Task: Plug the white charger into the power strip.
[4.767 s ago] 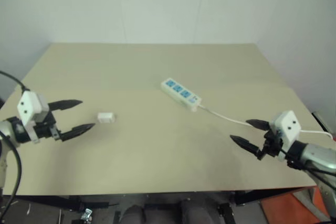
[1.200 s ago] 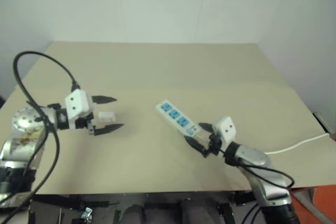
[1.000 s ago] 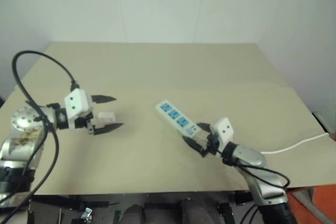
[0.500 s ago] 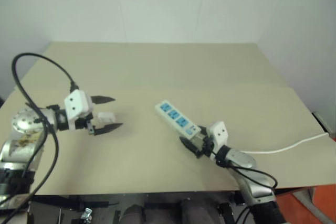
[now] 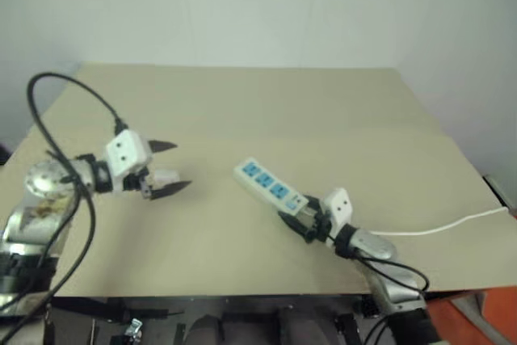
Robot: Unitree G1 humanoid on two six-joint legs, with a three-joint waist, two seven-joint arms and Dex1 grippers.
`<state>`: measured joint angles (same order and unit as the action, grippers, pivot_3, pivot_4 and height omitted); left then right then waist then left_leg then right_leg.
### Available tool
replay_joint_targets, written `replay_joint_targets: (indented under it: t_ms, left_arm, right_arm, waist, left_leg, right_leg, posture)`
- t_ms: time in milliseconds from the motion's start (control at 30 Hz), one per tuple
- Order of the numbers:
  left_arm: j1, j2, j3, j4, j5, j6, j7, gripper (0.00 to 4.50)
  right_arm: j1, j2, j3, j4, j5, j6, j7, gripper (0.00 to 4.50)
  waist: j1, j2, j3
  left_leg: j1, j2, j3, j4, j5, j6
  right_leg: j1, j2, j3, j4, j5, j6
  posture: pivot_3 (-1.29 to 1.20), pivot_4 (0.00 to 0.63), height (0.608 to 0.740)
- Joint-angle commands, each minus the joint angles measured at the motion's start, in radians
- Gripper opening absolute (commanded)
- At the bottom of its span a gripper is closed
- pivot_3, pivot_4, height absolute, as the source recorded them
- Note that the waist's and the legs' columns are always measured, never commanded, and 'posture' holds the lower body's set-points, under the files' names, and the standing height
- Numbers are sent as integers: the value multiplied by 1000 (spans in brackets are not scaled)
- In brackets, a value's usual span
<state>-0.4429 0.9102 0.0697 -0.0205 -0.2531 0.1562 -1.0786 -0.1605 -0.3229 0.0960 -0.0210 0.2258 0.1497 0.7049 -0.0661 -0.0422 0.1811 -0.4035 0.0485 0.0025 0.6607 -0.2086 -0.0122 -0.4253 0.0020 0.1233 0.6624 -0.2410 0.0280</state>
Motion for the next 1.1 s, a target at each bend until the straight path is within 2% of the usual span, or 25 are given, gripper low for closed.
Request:
replay_joint_targets:
  t_ms: [33, 133, 233, 333, 467, 600, 800, 1100]
  left_arm:
    - [-134, 50, -82, 8, 55, 54, -71, 4500]
    - [-265, 75, -181, 83, 105, 94, -183, 4500]
    - [-433, 84, -329, 186, 220, 144, -314, 4500]
    - [-556, 56, -428, 323, 329, 52, -373, 4500]
    - [-684, 11, -541, 505, 447, -86, -482, 4500]
    - [-803, -66, -648, 722, 605, -185, -485, 4500]
    - [-888, -171, -673, 930, 687, -271, -467, 4500]
    - [-912, -228, -691, 1056, 777, -319, -451, 4500]
  right_arm:
    - [-27, -72, 4, -7, 66, -10, 163, 3433]
    - [-59, -133, 15, 7, 88, 17, 264, 3433]
    - [-88, -199, 51, 4, 92, 40, 372, 3433]
    - [-113, -223, 81, -4, 109, 62, 446, 3433]
    - [-135, -196, 106, 6, 87, 53, 439, 3433]
    - [-139, -165, 124, 7, 69, 61, 409, 3433]
    - [-114, -147, 130, -10, 52, 63, 368, 3433]
    - [-102, -146, 137, -23, 36, 60, 336, 3433]
  waist:
    - [1, 0, 0]
    - [-2, 0, 0]
    - [-4, 0, 0]
    - [-6, 0, 0]
    - [-4, 0, 0]
    - [-2, 0, 0]
    - [-5, 0, 0]
    - [-4, 0, 0]
  left_leg:
    - [0, 0, 0, 0, 0, 0]
    - [0, -1, 0, 0, 0, 0]
    - [-1, -1, 0, 0, 0, 0]
    - [-1, -1, -1, 0, 0, 0]
    - [-1, 1, -2, 0, 0, 0]
    - [-2, 1, -3, 0, 0, 0]
    - [-3, 1, -3, 0, 0, 0]
    - [-3, 1, -3, 0, 0, 0]
  right_leg:
    - [0, 0, 0, 0, 0, 0]
    - [0, 0, 0, 0, 0, 0]
    - [0, 1, 1, -1, 0, -1]
    - [-1, 2, 1, -1, -1, -1]
    - [-1, 5, 1, 0, -2, -3]
    - [-2, 5, 1, 1, -2, -3]
    - [-3, 5, 2, 1, -2, -3]
    - [-3, 5, 2, 2, -2, -2]
  posture:
    - [0, 150, 740]
    - [0, 150, 740]
    - [0, 150, 740]
    - [0, 150, 740]
    - [0, 150, 740]
    - [0, 150, 740]
    - [0, 150, 740]
    - [0, 150, 740]
